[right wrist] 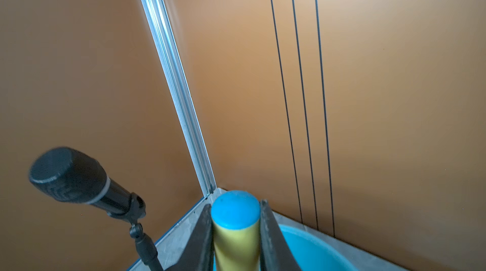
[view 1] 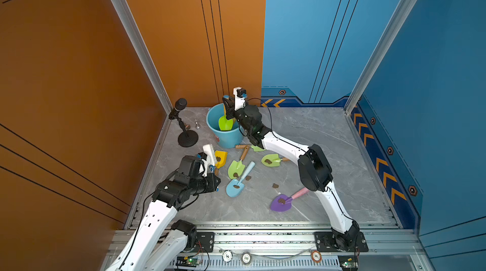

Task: Brush the soil off the hand trowel and place it into the bucket
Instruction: Place the hand trowel in the bucket.

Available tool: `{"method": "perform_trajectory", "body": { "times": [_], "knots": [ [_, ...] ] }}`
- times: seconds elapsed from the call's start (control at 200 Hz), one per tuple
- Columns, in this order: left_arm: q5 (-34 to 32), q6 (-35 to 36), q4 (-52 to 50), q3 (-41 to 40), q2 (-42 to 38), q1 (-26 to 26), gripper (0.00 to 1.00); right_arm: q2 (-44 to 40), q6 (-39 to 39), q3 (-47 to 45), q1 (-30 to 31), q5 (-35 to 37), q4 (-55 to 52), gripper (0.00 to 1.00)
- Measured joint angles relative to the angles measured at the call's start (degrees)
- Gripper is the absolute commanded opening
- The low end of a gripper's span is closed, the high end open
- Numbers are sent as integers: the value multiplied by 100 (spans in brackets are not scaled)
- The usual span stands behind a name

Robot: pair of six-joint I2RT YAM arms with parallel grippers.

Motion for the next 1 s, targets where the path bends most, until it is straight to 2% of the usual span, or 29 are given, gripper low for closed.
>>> {"method": "perform_trajectory", "body": {
  "times": [0.135, 0.295, 0.335, 0.385, 0.421, 0.711, 0.831, 0.911, 0.936, 0.971, 0.991, 1.001],
  "knots": [
    [105, -31, 155, -52, -22, 0, 0, 352, 98, 87, 52, 144, -17, 5],
    [133, -26, 280, -52, -13, 0, 0, 719, 105, 396, 76, 245, -173, 12],
    [133, -24, 282, -52, -11, 0, 0, 802, 92, 503, 81, 251, -247, 16],
    [131, -22, 286, -52, -11, 0, 0, 863, 57, 608, 92, 256, -350, 26],
    [133, -15, 299, -52, -11, 0, 0, 898, 17, 697, 101, 256, -415, 30],
    [133, -7, 564, -59, -37, 0, 0, 1071, -343, 1596, 153, 221, -1137, 44],
    [133, -2, 654, -63, -107, 0, 0, 1003, -378, 1622, 125, 133, -1373, 46],
    [131, 37, 715, -63, -138, 0, 0, 809, -378, 1311, 114, 81, -1451, 50],
    [131, 42, 730, -61, -144, 0, 0, 704, -380, 1158, 114, 72, -1482, 52],
    [129, 63, 743, -61, -146, 0, 0, 535, -363, 922, 114, 52, -1539, 61],
    [129, 72, 750, -61, -149, 0, 0, 442, -387, 796, 109, 37, -1561, 68],
    [129, 81, 752, -57, -146, 0, 0, 374, -337, 721, 109, 26, -1580, 76]
  ]
}}
